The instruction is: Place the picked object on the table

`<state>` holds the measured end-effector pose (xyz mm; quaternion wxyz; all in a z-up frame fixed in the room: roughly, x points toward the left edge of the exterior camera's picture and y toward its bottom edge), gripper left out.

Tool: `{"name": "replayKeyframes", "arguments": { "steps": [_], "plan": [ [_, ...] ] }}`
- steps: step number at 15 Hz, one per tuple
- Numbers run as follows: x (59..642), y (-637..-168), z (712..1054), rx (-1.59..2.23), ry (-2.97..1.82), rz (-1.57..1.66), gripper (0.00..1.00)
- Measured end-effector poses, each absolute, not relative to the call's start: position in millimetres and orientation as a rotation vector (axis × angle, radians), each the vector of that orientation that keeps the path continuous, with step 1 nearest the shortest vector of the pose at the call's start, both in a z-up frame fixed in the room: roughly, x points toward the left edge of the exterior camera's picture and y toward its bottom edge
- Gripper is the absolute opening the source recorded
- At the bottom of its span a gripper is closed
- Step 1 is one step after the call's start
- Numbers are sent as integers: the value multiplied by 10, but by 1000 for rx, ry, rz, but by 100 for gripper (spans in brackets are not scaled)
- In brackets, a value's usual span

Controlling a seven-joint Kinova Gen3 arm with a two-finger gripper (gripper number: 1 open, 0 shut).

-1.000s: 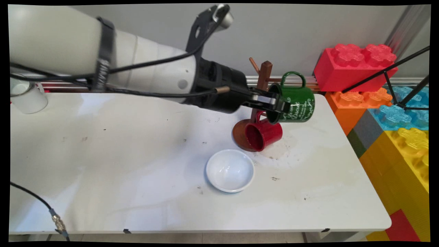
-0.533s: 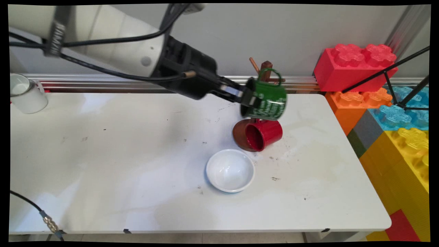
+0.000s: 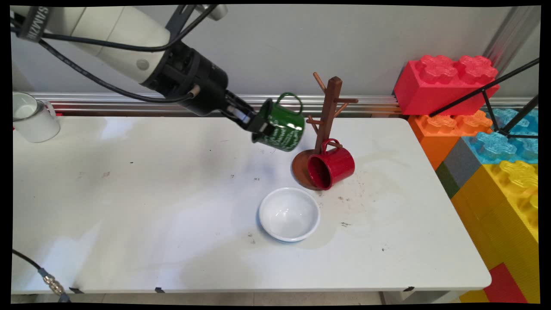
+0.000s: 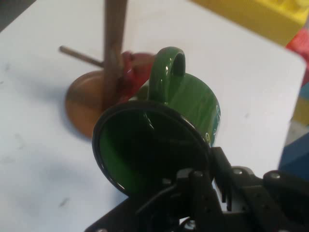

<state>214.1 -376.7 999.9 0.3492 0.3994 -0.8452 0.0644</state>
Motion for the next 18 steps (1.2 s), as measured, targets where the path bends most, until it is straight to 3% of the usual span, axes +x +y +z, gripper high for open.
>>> {"name": "replayKeyframes", "arguments": {
  "steps": [18],
  "plan": [
    [2378,-4238,9592,694,-2694,467,0]
  ]
}}
